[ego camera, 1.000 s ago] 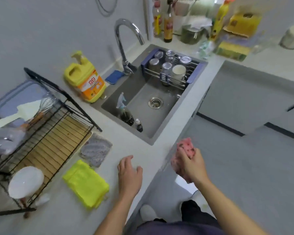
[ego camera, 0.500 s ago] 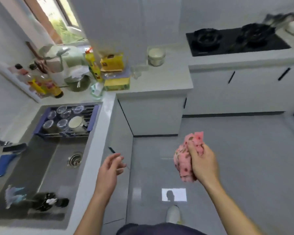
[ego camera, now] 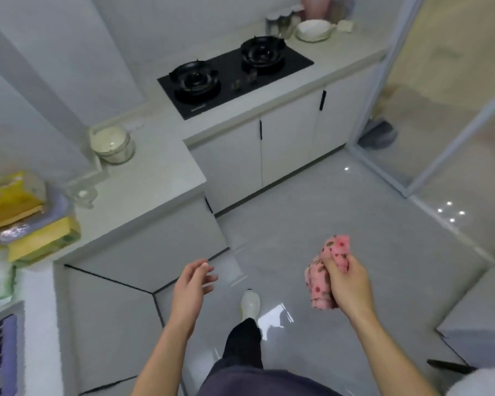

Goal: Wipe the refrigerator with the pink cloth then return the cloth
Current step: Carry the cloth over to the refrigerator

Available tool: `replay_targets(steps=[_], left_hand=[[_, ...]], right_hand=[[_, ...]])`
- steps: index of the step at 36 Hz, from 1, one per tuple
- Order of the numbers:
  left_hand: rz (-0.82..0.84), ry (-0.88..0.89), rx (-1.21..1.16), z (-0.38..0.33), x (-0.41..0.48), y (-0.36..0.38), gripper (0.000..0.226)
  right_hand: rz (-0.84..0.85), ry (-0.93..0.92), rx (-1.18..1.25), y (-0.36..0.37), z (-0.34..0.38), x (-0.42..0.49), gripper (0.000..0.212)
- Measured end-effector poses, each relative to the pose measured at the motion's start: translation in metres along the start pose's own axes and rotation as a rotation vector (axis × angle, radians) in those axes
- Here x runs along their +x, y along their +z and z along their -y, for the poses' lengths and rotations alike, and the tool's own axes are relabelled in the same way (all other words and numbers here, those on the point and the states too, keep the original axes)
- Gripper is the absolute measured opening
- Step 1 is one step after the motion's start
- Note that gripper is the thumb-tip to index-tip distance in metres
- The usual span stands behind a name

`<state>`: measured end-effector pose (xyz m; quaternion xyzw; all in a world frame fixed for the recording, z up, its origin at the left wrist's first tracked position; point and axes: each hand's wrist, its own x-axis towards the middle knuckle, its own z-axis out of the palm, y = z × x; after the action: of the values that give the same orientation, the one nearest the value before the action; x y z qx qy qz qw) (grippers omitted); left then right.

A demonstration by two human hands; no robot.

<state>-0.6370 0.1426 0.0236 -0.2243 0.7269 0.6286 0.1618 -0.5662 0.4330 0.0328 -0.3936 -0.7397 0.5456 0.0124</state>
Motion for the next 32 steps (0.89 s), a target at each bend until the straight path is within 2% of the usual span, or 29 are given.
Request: replay_targets(steps=[15,22,28,32], left_hand=[[0.349,0.008,0.238,-0.107,0.199,0.108,0.016],[0.409,-0.019,0.267,-0.137,0.23,0.175,0.017],[0.483,-0.006,0.295,-0.165,0.251,0.252,0.015],[0.523,0.017,0.308,-0.182,0.26,0.314,0.018]], right_hand=[[-0.303,0.124,0.165,0.007,0.046,0.108,0.018],[-0.392,0.198,0.239,-0.016,0.05,0.142,0.011],[-0.464,0.251,0.288,-0.05,0.051,0.196,0.02],[-0.492,0.234,0.3,-0.087,0.055,0.236,0.018]])
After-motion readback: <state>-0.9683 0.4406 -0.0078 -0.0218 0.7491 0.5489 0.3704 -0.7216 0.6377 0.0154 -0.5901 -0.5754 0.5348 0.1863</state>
